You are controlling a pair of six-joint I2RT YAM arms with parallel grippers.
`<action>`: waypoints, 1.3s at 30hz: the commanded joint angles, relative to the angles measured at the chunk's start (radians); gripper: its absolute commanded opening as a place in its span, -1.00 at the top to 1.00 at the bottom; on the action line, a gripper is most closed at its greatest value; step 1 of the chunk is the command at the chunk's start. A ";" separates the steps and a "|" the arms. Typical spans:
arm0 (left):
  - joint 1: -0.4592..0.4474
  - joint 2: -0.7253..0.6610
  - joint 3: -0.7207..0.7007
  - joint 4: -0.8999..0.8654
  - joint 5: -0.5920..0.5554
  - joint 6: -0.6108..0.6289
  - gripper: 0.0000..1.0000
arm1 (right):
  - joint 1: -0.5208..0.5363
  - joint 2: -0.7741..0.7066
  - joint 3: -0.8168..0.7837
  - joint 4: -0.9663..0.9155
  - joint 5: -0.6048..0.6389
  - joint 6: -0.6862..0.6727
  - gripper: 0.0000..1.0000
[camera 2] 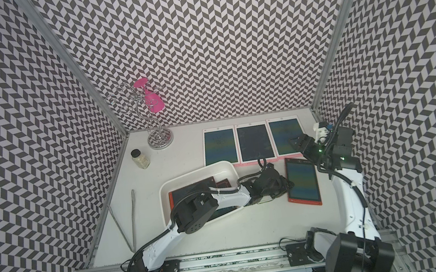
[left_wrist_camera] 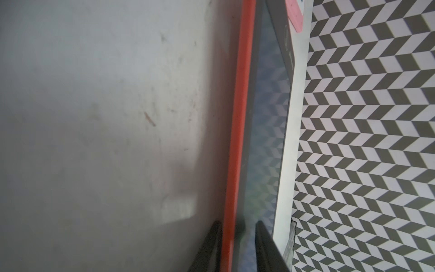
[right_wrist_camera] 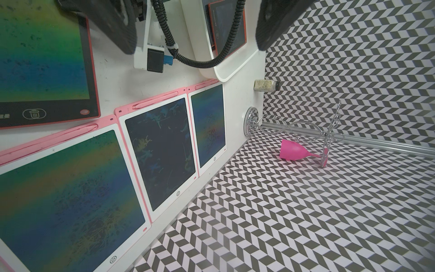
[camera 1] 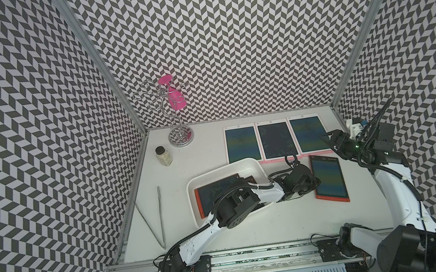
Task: Take out the writing tablet from the storage box
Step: Place the writing tablet at the center of the board.
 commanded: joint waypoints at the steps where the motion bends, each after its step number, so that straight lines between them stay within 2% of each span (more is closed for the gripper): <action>1: -0.008 0.036 0.030 -0.091 -0.005 0.020 0.42 | -0.007 0.003 -0.003 0.010 0.095 -0.043 -0.61; 5: -0.008 0.044 0.031 -0.102 0.012 0.012 0.35 | -0.007 0.028 0.023 -0.025 0.319 -0.084 -0.65; 12: -0.013 0.031 0.038 -0.154 0.024 0.054 0.21 | -0.007 0.112 0.025 -0.057 0.452 -0.109 -0.65; 16: -0.020 0.034 0.050 -0.190 0.029 0.069 0.21 | -0.007 0.168 0.014 -0.035 0.551 -0.115 -0.65; 19: -0.025 0.043 0.059 -0.211 0.039 0.082 0.20 | -0.008 0.247 0.056 -0.062 0.667 -0.124 -0.65; 22: -0.025 0.049 0.066 -0.230 0.063 0.095 0.19 | -0.007 0.303 0.079 -0.086 0.661 -0.146 -0.64; 28: -0.024 0.055 0.075 -0.231 0.102 0.106 0.14 | -0.009 0.293 0.054 -0.070 0.623 -0.147 -0.64; 39: -0.030 0.024 0.035 -0.230 0.109 0.106 0.04 | -0.007 0.282 0.039 -0.051 0.533 -0.163 -0.65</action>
